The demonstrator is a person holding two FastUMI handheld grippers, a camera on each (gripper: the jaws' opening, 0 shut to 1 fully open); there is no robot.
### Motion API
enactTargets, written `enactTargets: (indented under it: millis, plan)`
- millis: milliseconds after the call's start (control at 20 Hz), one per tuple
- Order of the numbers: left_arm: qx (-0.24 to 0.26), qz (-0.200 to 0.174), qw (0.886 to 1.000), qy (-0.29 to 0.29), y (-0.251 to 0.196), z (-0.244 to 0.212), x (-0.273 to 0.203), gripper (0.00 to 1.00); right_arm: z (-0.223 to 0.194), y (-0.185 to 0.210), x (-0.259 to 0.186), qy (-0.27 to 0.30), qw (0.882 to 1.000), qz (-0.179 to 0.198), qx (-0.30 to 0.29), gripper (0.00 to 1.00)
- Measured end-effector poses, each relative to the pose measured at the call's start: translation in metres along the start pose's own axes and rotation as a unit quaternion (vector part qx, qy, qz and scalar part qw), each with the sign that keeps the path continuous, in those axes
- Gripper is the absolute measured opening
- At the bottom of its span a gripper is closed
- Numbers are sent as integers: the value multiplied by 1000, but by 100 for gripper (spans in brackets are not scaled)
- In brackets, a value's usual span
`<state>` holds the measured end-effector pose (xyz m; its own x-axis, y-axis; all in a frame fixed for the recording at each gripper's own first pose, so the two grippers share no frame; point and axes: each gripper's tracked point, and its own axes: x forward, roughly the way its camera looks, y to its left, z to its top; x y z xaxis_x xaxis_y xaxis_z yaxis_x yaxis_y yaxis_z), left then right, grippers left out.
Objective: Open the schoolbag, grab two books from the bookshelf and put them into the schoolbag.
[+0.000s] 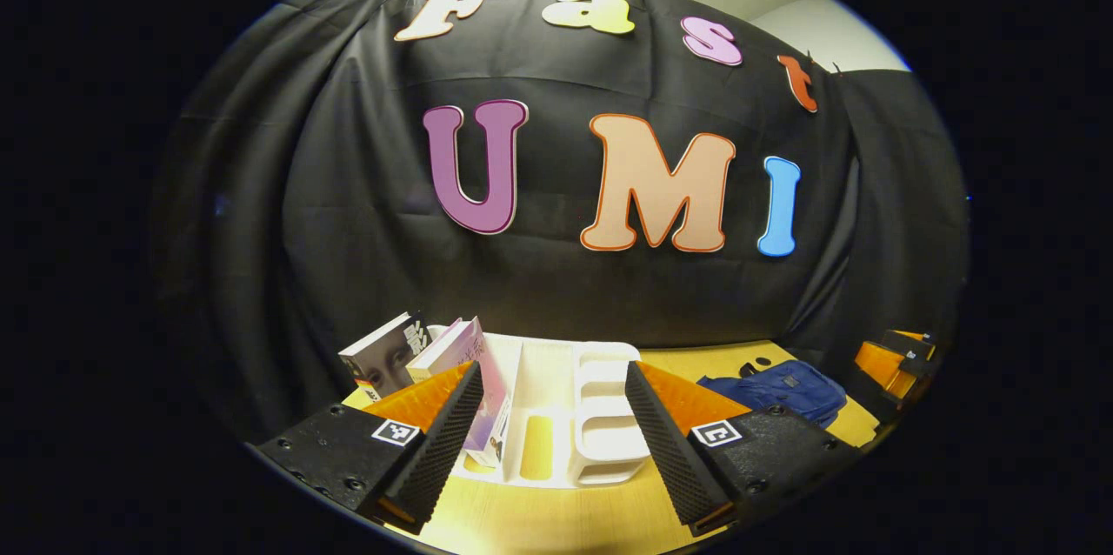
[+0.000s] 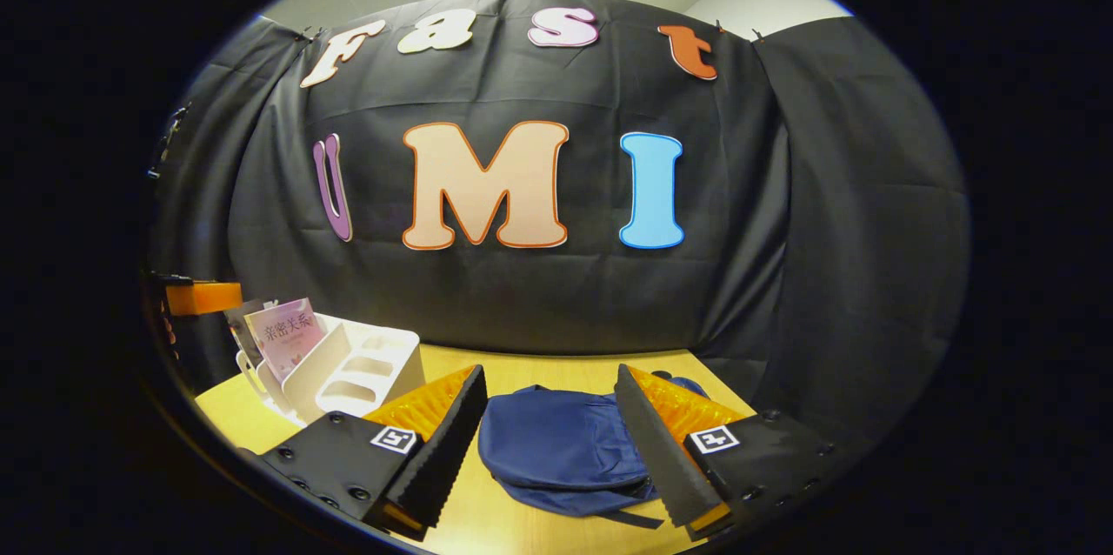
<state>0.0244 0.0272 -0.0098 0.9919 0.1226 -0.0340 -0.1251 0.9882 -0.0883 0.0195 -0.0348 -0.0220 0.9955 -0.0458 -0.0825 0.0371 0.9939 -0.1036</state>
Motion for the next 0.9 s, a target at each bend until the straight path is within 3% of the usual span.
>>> enactTargets:
  millis: [400,650,900]
  plan:
    - [-12,19,1000,12,-5,-8,0,97,-25,-23,9,23,999,-5,-45,96]
    - [-18,71,997,20,21,-18,-10,97,-48,-40,11,36,990,-38,-131,99]
    - [-6,130,991,25,60,-20,-23,96,-82,-38,16,57,973,-31,-220,99]
